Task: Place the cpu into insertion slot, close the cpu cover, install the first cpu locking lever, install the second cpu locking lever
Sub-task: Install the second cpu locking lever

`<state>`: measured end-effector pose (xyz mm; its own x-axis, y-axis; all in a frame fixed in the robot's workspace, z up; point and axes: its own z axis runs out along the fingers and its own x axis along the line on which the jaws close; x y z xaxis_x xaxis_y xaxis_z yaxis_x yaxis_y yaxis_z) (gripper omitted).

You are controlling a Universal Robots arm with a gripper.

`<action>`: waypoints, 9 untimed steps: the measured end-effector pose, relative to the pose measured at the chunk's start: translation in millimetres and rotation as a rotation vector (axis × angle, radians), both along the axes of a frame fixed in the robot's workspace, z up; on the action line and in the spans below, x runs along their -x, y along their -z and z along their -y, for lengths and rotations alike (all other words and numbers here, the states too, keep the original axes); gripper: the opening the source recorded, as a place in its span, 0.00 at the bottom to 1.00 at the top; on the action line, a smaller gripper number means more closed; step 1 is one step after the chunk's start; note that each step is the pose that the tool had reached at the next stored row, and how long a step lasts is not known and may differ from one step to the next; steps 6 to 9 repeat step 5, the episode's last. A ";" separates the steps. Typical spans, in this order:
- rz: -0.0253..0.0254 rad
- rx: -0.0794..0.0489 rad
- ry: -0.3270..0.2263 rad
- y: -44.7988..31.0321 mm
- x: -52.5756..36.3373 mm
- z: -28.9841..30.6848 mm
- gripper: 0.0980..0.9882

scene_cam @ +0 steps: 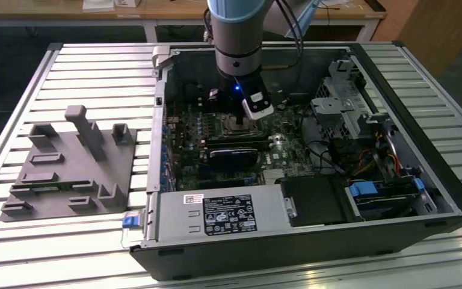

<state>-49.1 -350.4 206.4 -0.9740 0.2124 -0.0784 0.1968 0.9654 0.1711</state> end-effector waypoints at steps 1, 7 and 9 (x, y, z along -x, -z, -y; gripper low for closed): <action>0.0000 0.000 0.000 0.0 0.0 0.0 0.01; 0.0000 0.000 0.000 0.0 -0.1 0.0 0.01; 0.0000 0.000 0.000 0.0 -0.1 0.0 0.01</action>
